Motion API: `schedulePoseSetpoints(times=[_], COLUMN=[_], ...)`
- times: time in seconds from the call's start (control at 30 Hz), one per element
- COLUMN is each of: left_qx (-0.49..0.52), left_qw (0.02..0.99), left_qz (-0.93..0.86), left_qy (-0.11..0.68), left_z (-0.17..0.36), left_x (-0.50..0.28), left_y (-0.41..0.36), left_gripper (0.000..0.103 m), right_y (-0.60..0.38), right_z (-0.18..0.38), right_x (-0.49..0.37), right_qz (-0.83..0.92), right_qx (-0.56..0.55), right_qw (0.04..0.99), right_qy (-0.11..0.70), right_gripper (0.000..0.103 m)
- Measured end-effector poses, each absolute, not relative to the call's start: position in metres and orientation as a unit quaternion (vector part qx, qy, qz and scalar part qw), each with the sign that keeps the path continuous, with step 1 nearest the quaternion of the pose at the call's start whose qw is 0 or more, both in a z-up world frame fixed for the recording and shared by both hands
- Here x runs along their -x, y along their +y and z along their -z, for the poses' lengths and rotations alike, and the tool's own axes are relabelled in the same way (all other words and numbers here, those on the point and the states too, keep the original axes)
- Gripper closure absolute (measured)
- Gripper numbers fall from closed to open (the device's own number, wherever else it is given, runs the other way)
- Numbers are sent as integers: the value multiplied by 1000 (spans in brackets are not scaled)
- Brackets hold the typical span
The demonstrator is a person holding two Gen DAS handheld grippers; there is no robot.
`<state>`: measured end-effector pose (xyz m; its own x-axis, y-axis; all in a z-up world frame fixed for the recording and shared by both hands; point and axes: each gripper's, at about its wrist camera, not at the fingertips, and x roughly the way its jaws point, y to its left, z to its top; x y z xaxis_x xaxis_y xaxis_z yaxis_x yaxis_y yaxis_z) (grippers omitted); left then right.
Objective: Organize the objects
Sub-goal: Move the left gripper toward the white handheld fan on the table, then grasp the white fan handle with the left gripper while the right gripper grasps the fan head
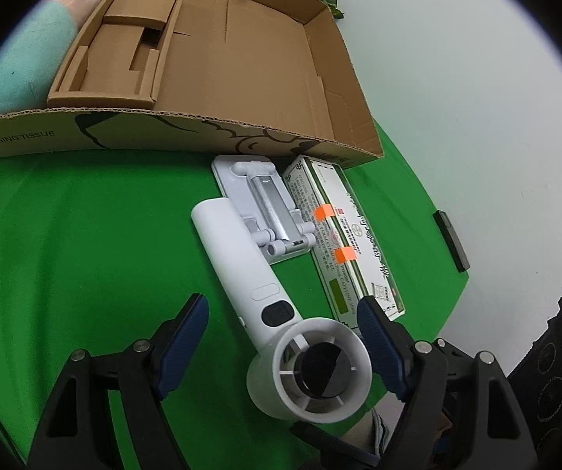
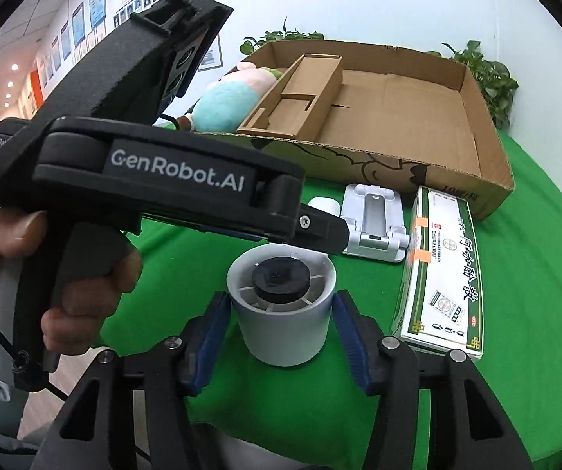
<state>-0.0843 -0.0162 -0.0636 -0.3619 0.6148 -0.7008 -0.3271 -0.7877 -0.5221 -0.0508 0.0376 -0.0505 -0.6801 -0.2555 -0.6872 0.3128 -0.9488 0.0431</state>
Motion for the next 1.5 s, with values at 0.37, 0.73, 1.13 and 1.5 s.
schedulePoseSetpoints(times=[0.37,0.73,1.13,1.5], left_qx=[484,478,503,540], left_qw=[281,260,256,282], left_qz=[-815,-831,-813,-765], left_qy=[-153,-111,-140,-207], left_z=[60,53,74,84], left_x=[79,67,71,72], left_y=[-30,-48,-54,-35], left_gripper=[26,50,56,56], right_y=[-9,-21,13,56], right_z=[54,48,41,43], right_x=[39,33,53,50], right_qz=[910,904,894,903], right_qx=[-317,-300,-370,-388], right_qw=[127,175,248,182], right_qy=[233,247,52,13], right_gripper=[52,45,29,23])
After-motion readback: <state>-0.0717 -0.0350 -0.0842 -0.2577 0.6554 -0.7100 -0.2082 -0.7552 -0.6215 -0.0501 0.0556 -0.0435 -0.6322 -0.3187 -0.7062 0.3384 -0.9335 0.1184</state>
